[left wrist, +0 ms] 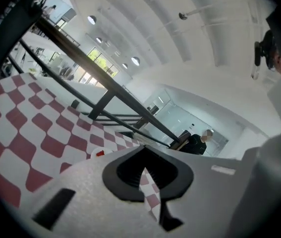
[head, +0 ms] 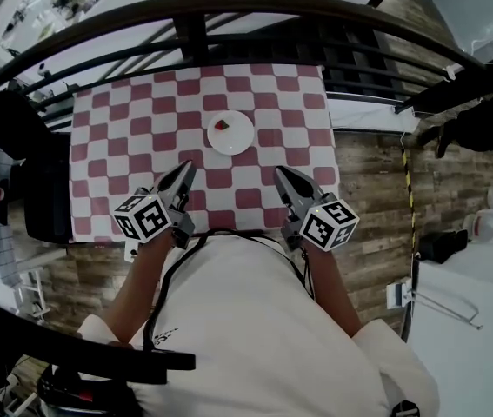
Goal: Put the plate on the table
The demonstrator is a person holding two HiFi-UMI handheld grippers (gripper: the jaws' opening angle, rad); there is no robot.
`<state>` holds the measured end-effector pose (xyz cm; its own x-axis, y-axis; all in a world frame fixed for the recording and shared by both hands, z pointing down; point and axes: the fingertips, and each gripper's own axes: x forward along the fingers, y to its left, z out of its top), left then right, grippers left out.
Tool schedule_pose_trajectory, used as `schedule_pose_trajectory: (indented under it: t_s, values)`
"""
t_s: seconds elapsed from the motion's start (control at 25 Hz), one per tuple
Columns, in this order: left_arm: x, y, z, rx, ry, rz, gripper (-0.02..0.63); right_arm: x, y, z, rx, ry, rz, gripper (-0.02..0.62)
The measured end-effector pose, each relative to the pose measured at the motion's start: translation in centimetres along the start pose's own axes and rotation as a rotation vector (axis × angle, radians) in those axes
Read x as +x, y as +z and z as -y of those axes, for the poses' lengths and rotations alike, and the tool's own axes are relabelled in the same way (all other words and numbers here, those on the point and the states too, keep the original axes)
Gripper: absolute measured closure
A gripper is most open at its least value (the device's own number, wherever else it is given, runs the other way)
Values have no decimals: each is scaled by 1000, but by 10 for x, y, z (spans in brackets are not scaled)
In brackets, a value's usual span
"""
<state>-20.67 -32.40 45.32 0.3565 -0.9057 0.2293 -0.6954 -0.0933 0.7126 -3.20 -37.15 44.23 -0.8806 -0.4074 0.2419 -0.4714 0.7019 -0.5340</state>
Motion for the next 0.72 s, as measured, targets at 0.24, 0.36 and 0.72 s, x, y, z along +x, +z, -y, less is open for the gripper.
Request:
schedule_pose_trajectory:
  t_s: [0.24, 0.36, 0.72]
  values:
    - [-6, 9, 15, 198, 14, 23, 601, -6, 8, -4, -16, 8, 15, 589]
    - [-6, 15, 19, 271, 25, 35, 601, -8, 11, -3, -13, 4, 24, 589]
    - [4, 15, 18, 309, 46, 25, 603, -8, 14, -2, -22, -1, 31, 589]
